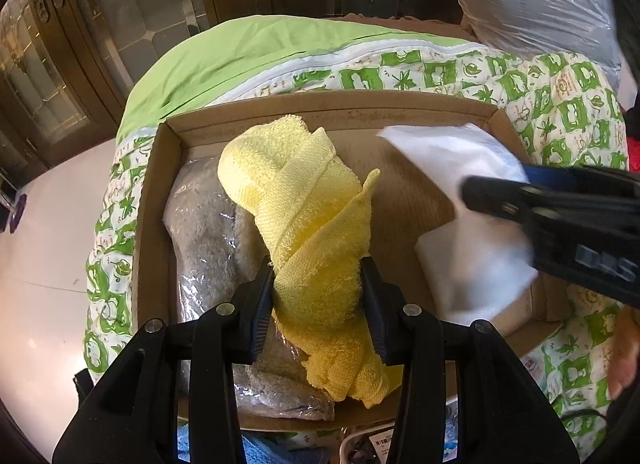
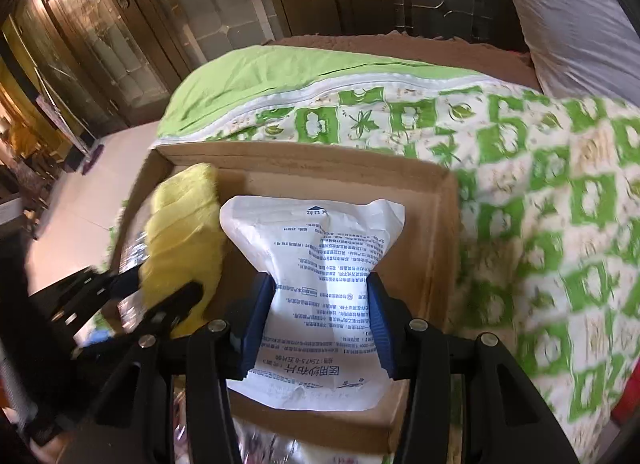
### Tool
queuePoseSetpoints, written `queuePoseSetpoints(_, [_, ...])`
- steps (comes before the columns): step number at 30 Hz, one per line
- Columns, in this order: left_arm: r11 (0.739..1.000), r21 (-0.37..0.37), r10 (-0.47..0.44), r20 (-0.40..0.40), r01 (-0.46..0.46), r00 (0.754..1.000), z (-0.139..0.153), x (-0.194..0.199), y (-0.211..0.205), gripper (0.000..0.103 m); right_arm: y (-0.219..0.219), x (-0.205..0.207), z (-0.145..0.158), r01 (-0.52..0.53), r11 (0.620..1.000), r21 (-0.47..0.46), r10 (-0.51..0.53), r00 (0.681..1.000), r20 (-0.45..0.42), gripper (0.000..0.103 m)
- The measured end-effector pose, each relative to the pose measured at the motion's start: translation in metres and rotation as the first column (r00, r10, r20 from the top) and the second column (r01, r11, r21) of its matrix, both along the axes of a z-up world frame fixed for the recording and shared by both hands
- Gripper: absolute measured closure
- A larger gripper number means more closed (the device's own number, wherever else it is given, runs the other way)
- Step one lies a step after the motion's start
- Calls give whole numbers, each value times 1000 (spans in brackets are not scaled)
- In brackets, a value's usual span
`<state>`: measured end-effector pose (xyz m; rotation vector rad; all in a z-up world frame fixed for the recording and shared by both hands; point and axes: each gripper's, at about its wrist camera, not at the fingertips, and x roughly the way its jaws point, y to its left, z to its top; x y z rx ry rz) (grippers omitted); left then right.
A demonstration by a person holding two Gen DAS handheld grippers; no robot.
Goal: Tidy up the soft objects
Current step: 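Lower the yellow towel into the box with the left tool while the right tool places the wipes packet, then open both tools and move the left tool to the blue towel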
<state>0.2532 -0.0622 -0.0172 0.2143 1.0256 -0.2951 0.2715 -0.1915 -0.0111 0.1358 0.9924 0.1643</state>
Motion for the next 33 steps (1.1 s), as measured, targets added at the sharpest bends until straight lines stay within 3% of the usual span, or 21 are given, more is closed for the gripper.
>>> queuePoseSetpoints(5, [1000,-1,-1,0,1,1000,0,1,0,62,4,16,-13,24,998,-63,-24,1000,-4,56])
queuePoseSetpoints(12, [1000,-24,9,-9,-10,1000,-2,4,2,55,-1,25,-29,50,997,-58,-52,998,-22,51])
queuePoseSetpoints(14, [1000,-27,13,-13,-14,1000,-3,4,3,51,-1,24,-29,56,997,-53,-57,998,-17,46])
queuePoseSetpoints(19, [999,-34,7,-7,-7,1000,0,1,3,51,-1,17,-20,72,997,-28,-71,997,39,23])
queuePoseSetpoints(27, [999,-39,-3,32,4,999,16,-17,6,51,-2,-16,7,88,996,-20,-85,988,129,23])
queuePoseSetpoints(33, [1000,-19,-12,67,13,998,27,-38,9,51,-11,-40,10,117,993,26,-119,984,130,23])
